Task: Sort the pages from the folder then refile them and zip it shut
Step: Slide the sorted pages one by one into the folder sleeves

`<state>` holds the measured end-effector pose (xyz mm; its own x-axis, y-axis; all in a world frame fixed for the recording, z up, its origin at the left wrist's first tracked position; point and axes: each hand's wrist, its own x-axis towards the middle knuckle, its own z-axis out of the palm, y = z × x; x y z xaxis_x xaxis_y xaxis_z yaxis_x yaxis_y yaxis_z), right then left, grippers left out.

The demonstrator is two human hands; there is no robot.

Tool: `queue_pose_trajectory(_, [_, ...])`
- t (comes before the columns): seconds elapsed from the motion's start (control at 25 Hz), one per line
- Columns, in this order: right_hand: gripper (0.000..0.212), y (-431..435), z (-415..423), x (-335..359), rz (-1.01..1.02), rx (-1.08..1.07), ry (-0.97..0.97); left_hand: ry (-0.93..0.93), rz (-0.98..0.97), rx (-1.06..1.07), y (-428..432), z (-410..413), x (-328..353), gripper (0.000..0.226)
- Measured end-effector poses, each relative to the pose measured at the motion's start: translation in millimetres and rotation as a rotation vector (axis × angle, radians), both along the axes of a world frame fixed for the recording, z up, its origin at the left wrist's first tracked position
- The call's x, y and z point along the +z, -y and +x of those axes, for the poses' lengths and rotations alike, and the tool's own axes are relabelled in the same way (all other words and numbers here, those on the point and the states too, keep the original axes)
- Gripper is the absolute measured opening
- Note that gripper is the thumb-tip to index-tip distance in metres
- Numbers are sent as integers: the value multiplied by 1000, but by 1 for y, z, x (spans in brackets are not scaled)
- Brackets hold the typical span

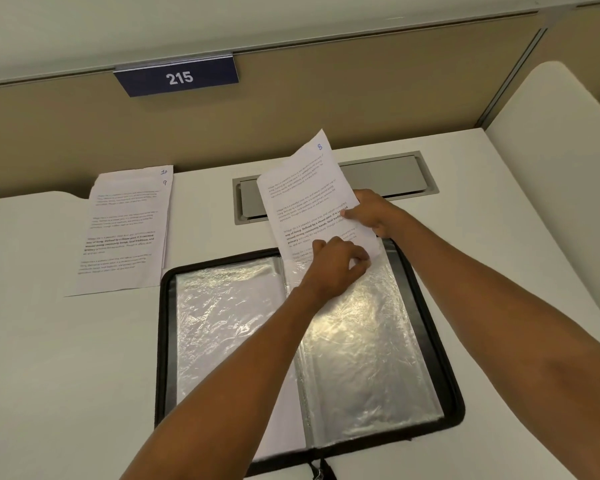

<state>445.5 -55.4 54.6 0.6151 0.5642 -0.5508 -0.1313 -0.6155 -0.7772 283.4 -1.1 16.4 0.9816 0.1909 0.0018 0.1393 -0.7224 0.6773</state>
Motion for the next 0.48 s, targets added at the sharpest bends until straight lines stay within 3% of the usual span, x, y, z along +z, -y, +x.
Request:
queue_pose_trajectory(0.12, [41, -1, -5, 1, 4, -44, -6, -15, -71, 62, 7, 2, -1, 18])
queue_pose_trajectory(0.32, [41, -6, -9, 0, 35, -66, -20, 16, -417, 215, 5, 1, 2, 6])
queue_pose_trajectory(0.48, [39, -10, -14, 2, 43, -86, -33, 32, -427, 152, 7, 2, 11, 9])
